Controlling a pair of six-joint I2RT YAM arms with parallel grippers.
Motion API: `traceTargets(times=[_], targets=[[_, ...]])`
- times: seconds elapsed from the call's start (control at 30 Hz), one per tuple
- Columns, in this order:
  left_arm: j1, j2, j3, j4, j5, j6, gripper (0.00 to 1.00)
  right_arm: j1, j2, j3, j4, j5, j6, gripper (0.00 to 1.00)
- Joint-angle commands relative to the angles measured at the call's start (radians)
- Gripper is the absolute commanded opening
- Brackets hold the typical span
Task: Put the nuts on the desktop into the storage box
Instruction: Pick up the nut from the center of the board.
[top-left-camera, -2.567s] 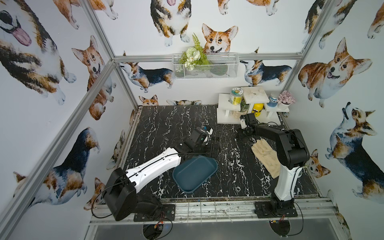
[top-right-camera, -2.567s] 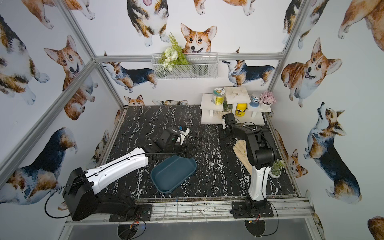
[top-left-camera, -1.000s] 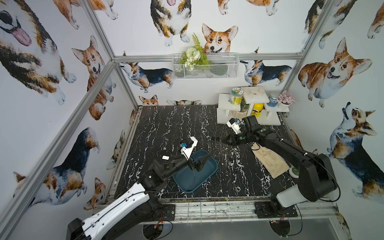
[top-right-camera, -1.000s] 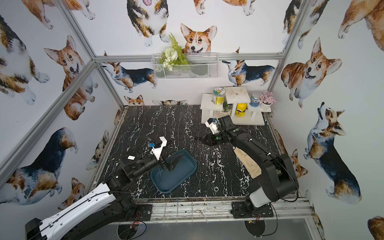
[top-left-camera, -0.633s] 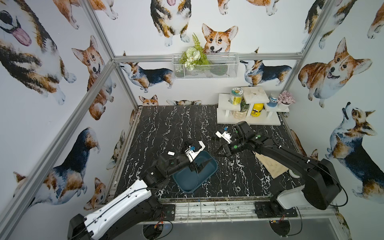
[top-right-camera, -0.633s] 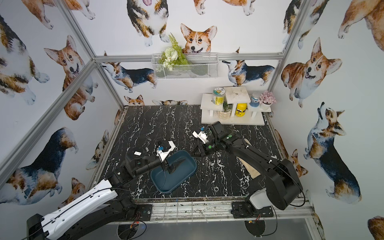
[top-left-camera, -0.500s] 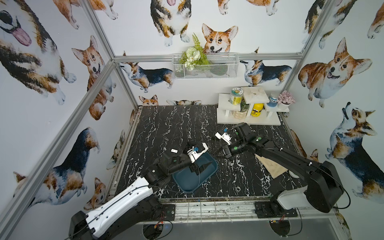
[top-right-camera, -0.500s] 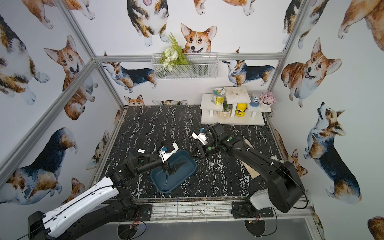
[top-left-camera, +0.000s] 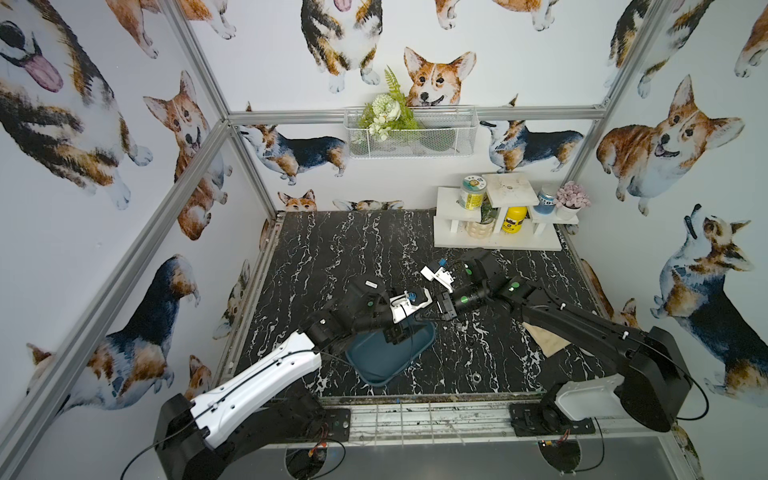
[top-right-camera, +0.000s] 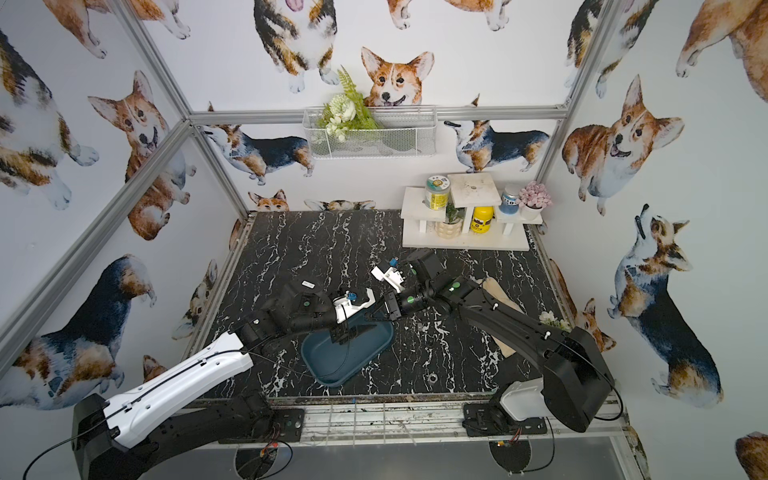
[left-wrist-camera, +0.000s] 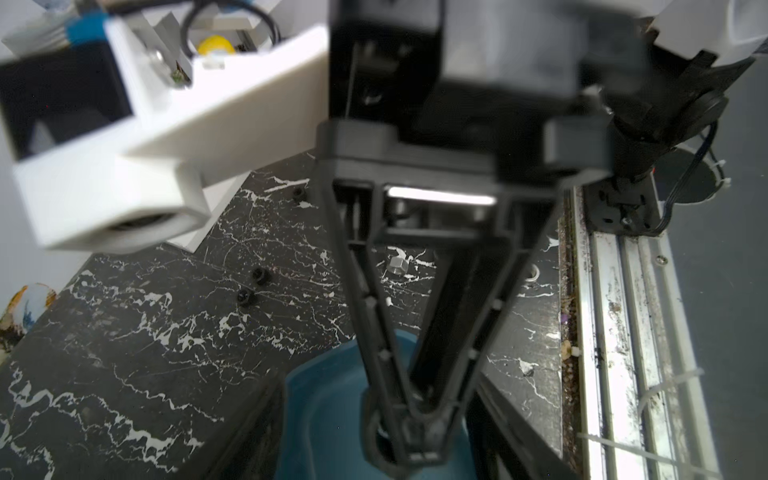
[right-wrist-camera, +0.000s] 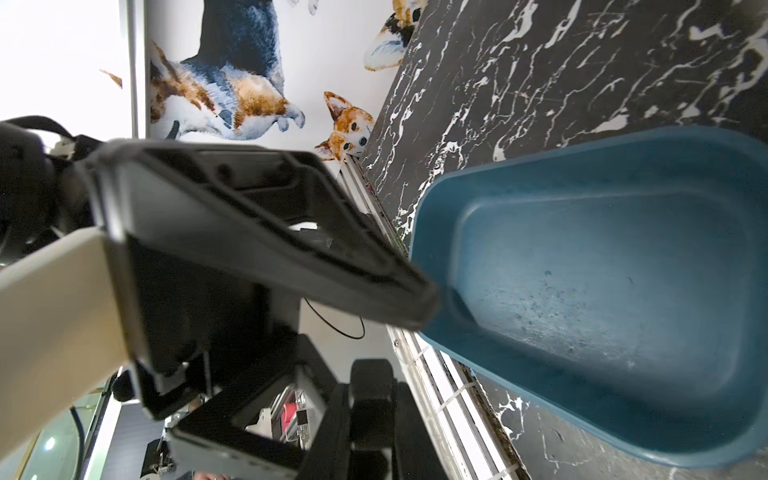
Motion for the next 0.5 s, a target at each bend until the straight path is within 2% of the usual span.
traceTargets(times=[0.0,0.2,0.37,0.47], targets=[[0.0,0.021,0.032,-0.057,-0.024,0.017,0.6,0.0,-0.014,0.005,0.069,0.023,0.062,0.06],[0.0,0.034,0.057,-0.056,-0.026,0.004,0.35,0.001,-0.025,-0.026,0.112,0.027,0.101,0.06],[0.0,0.041,0.047,-0.036,-0.016,-0.012,0.3,0.002,-0.023,-0.051,0.143,0.036,0.116,0.06],[0.0,0.039,0.041,-0.018,-0.026,-0.04,0.36,0.002,-0.02,-0.058,0.143,0.036,0.117,0.06]])
